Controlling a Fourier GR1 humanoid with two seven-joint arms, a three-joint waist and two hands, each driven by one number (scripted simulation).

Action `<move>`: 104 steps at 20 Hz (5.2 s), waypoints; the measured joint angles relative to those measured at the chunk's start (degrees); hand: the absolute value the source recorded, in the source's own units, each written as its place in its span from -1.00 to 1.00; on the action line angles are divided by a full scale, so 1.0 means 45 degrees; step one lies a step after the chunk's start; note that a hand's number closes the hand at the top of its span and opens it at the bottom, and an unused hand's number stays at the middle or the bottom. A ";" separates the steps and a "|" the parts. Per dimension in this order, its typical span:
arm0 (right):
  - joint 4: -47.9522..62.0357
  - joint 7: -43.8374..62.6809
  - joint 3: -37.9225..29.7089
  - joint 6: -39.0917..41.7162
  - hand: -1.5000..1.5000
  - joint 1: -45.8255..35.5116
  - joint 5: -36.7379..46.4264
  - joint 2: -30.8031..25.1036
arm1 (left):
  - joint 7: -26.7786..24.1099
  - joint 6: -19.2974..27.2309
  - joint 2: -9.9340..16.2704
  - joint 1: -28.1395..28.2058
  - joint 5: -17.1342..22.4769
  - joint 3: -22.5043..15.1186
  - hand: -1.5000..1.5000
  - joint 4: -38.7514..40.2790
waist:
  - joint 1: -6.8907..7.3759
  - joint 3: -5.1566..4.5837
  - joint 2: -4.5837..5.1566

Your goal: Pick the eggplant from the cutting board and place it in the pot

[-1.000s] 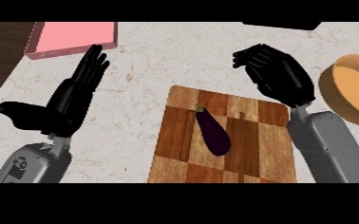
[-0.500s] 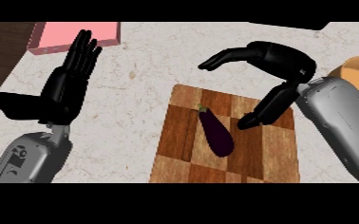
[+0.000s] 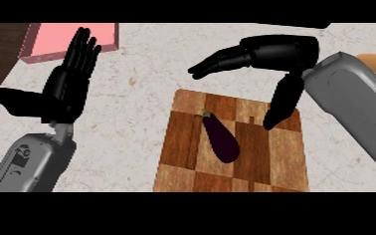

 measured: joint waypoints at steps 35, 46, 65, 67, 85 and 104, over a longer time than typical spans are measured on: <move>0.5742 -0.4560 0.5698 -0.4344 -1.00 -0.1424 0.6344 0.3194 | -0.0180 -0.0501 -0.0133 0.0797 -0.0519 0.1433 0.00 0.0404 | -0.1289 -0.0026 -0.0451; 0.6805 -0.4491 0.5404 -0.4700 -1.00 -0.0638 0.7795 0.4750 | -0.0093 -0.0788 -0.0423 0.0912 -0.0814 0.1790 0.00 0.0355 | -0.1344 -0.0024 -0.0462; 0.6786 -0.6191 0.5387 -0.6325 1.00 0.0187 0.9680 0.5625 | -0.0028 -0.1255 -0.0690 0.0751 -0.1088 0.2291 0.00 0.0646 | -0.1377 -0.0073 -0.0693; 0.6656 -0.6171 0.5243 -0.6340 1.00 0.0274 0.9812 0.5710 | 0.0047 -0.1253 -0.0699 0.0760 -0.1162 0.2306 0.00 0.0550 | -0.1386 -0.0083 -0.0700; 0.1928 0.3931 0.0586 -0.9252 1.00 0.3178 0.9703 0.5427 | 0.0097 -0.0811 -0.0504 0.2014 -0.1306 0.3166 0.00 0.0441 | -0.3287 -0.0056 -0.1256; -0.9004 1.1361 -0.6457 -0.7784 1.00 0.6479 0.8804 0.0279 | 0.0067 -0.1330 -0.0542 0.1778 -0.1184 0.3059 0.00 0.0020 | -0.2260 -0.0026 -0.0676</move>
